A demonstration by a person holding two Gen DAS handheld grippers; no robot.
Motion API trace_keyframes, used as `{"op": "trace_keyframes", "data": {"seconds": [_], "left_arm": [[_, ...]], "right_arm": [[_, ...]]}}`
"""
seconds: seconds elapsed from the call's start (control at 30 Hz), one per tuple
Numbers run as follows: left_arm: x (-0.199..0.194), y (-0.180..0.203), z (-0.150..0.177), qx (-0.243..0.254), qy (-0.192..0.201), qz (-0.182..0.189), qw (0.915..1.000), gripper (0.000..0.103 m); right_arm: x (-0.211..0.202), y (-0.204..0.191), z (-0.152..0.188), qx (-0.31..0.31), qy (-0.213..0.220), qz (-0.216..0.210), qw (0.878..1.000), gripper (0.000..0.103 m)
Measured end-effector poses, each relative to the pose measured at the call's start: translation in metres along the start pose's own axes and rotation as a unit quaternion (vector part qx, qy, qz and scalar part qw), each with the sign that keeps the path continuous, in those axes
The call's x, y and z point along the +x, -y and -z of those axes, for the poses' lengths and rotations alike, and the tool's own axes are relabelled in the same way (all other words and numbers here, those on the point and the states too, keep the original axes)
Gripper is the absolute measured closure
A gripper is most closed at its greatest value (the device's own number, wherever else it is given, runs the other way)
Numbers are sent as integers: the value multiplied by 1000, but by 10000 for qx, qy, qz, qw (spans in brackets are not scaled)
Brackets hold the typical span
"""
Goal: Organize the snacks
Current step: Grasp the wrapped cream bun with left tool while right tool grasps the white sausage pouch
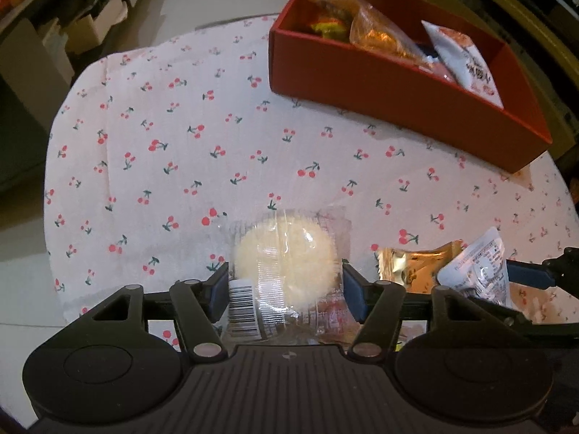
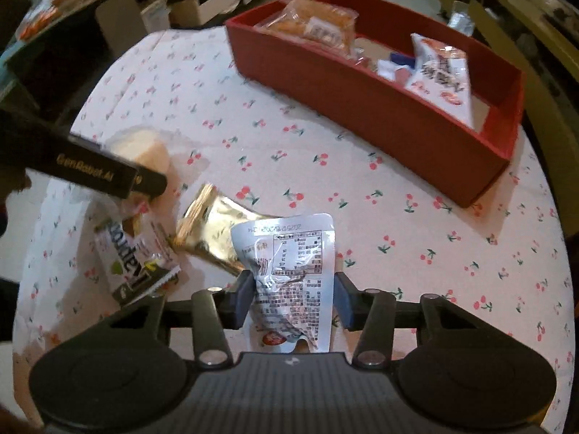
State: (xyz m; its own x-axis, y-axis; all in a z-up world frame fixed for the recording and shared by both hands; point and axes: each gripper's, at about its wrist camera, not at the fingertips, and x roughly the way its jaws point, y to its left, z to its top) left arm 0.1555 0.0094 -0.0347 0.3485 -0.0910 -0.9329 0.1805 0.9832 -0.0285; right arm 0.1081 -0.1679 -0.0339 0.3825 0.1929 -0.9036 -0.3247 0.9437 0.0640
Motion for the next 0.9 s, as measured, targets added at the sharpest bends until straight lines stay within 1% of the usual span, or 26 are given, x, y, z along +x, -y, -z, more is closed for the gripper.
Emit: {"op": "trace_keyframes", "data": {"seconds": [0.07, 0.1, 0.17, 0.2, 0.23, 0.3, 0.4, 0.5, 0.67, 0.77, 0.87, 0.9], "left_arm": [[3, 1, -1, 44, -26, -29, 10000, 33], [5, 2, -1, 73, -35, -51, 10000, 32], [8, 4, 0, 122, -75, -96, 9999, 32], [10, 5, 0, 140, -103, -115, 9998, 32], [12, 5, 1, 157, -133, -133, 9997, 32], [11, 5, 2, 189, -135, -176, 9996, 34], [6, 5, 2, 161, -120, -90, 9998, 37], [1, 9, 4, 208, -62, -92, 9997, 38], [-12, 12, 4, 142, 80, 51, 9999, 38], [-16, 13, 2, 86, 139, 147, 9998, 38], [-16, 14, 0, 93, 151, 165, 9997, 38], [-15, 15, 0, 98, 134, 167, 9997, 38]], "right_arm": [[8, -6, 0, -243, -124, -10, 9996, 28], [10, -10, 0, -378, -93, 31, 9992, 22], [11, -14, -2, -466, -30, 139, 9988, 21], [12, -12, -3, -412, -36, 151, 9990, 22], [11, -10, -3, -347, -65, 158, 9993, 32], [7, -8, -1, -330, -82, 231, 9992, 35], [-1, -7, 5, -253, -62, 246, 9994, 39], [-8, -3, 5, -83, 32, 212, 9997, 42], [-18, 6, 4, 185, 193, 178, 9995, 46], [-22, 12, 3, 347, 284, 126, 9989, 53], [-14, 22, 3, 509, 160, 204, 9984, 53], [-13, 24, 3, 561, 108, 165, 9982, 52]]}}
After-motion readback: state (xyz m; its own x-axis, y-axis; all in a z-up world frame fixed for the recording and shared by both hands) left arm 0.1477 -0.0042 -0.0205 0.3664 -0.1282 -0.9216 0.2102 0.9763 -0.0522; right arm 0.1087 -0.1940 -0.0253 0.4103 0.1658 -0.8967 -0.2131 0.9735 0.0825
